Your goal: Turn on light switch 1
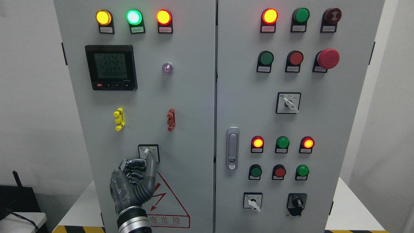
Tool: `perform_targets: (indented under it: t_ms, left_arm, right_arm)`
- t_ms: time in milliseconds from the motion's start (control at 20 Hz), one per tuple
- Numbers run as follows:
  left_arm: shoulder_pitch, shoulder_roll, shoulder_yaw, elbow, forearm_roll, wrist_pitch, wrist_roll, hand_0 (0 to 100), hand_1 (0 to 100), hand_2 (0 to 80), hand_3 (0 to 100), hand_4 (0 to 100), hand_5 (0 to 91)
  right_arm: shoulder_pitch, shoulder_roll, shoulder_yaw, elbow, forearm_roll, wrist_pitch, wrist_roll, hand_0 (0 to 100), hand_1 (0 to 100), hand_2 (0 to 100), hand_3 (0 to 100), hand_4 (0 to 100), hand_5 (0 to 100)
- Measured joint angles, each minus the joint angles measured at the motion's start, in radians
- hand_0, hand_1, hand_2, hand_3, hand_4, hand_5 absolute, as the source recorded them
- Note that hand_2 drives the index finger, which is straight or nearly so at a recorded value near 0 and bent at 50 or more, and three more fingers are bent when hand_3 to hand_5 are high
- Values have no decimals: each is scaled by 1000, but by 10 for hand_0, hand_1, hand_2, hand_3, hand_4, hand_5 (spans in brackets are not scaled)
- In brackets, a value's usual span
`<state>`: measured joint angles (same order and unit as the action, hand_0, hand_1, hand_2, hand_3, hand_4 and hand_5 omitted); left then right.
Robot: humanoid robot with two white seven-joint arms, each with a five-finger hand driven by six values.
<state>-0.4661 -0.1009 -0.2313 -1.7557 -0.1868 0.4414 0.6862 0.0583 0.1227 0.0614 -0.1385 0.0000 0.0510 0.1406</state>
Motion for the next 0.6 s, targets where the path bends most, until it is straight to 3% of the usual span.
perform_targets:
  t_ms: [600]
  left_arm:
    - [-2,0,-1,-1,1,0,-2,236,419,560,743,823,829]
  right_arm:
    - [0,0,0,0,0,0,-3,120,389,0,0,0,0]
